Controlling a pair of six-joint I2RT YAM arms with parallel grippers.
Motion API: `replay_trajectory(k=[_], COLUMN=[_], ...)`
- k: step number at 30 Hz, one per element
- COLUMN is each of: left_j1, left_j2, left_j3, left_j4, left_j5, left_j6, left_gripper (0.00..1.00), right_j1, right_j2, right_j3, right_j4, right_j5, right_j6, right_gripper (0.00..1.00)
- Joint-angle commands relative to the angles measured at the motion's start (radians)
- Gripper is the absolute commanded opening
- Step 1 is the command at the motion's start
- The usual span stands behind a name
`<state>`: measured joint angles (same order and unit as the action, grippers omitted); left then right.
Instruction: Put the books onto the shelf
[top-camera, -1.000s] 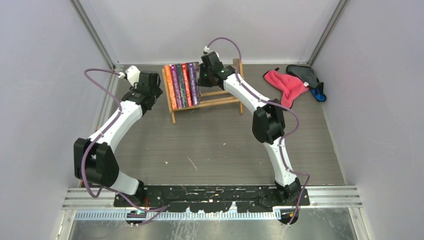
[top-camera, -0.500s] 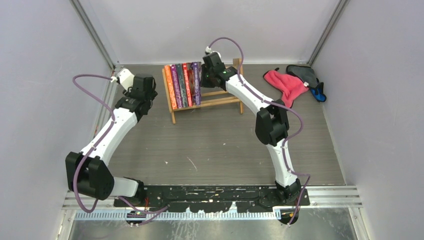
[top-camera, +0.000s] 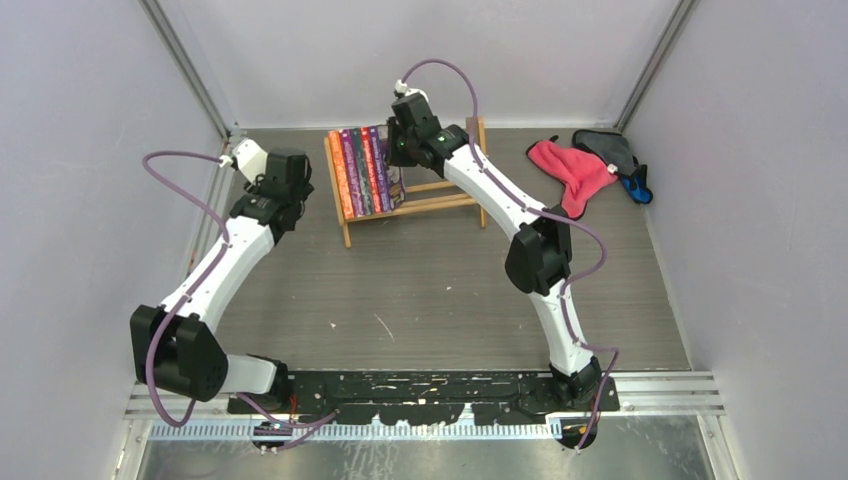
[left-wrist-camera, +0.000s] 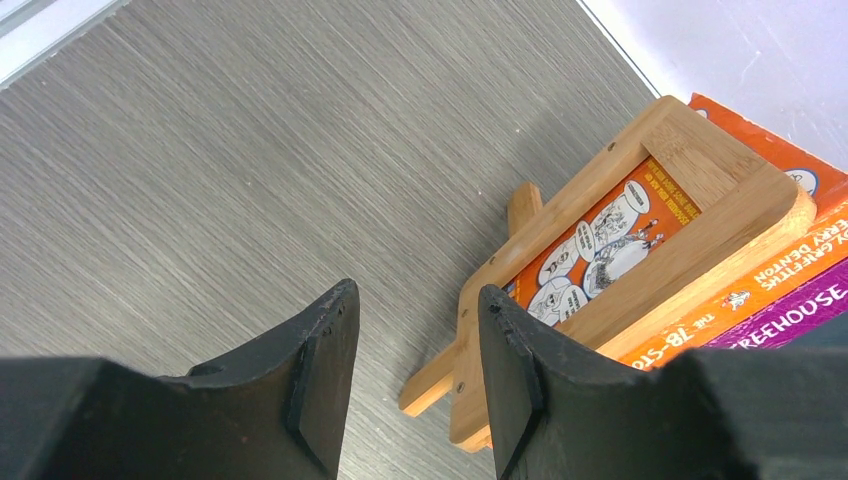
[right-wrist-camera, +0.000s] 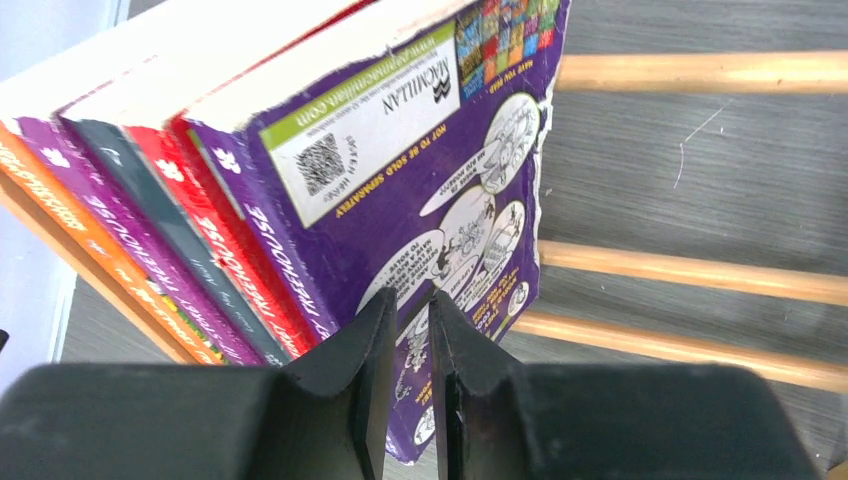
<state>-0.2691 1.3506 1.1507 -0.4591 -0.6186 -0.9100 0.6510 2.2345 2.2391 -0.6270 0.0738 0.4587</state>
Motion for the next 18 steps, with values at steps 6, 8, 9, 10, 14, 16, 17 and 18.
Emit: replay_trajectory(k=[6, 8, 9, 10, 14, 16, 17, 18], left_j1=[-0.002, -0.002, -0.003, -0.002, -0.003, -0.002, -0.002, -0.002], left_j2=[-0.056, -0.059, -0.056, -0.056, -0.055, -0.054, -0.054, -0.054], left_j3=[-0.012, -0.014, -0.014, -0.014, -0.014, -0.015, -0.016, -0.016], left_j4=[0.015, 0.02, 0.023, 0.026, 0.032, 0.036, 0.037, 0.038], left_j5=[-0.054, -0.059, -0.06, -0.061, -0.064, -0.064, -0.065, -0.065], left_j6=[-0.003, 0.001, 0.005, 0.006, 0.011, 0.013, 0.014, 0.014], left_gripper=[0.48, 0.48, 0.48, 0.48, 0.48, 0.48, 0.48, 0.48], right_j1=[0.016, 0.016, 0.016, 0.014, 0.011, 0.008, 0.008, 0.008], right_j2=[-0.002, -0.006, -0.008, -0.009, -0.015, -0.022, -0.027, -0.031], right_j3=[0.06, 0.05, 0.045, 0.042, 0.03, 0.017, 0.01, 0.003], right_j4=[0.016, 0.018, 0.019, 0.021, 0.018, 0.023, 0.026, 0.028], right_j5=[0.024, 0.032, 0.033, 0.035, 0.045, 0.052, 0.056, 0.058], right_j6=[-0.027, -0.029, -0.03, -0.031, -0.034, -0.034, -0.034, -0.034], right_gripper=[0.25, 0.25, 0.25, 0.25, 0.25, 0.25, 0.25, 0.25])
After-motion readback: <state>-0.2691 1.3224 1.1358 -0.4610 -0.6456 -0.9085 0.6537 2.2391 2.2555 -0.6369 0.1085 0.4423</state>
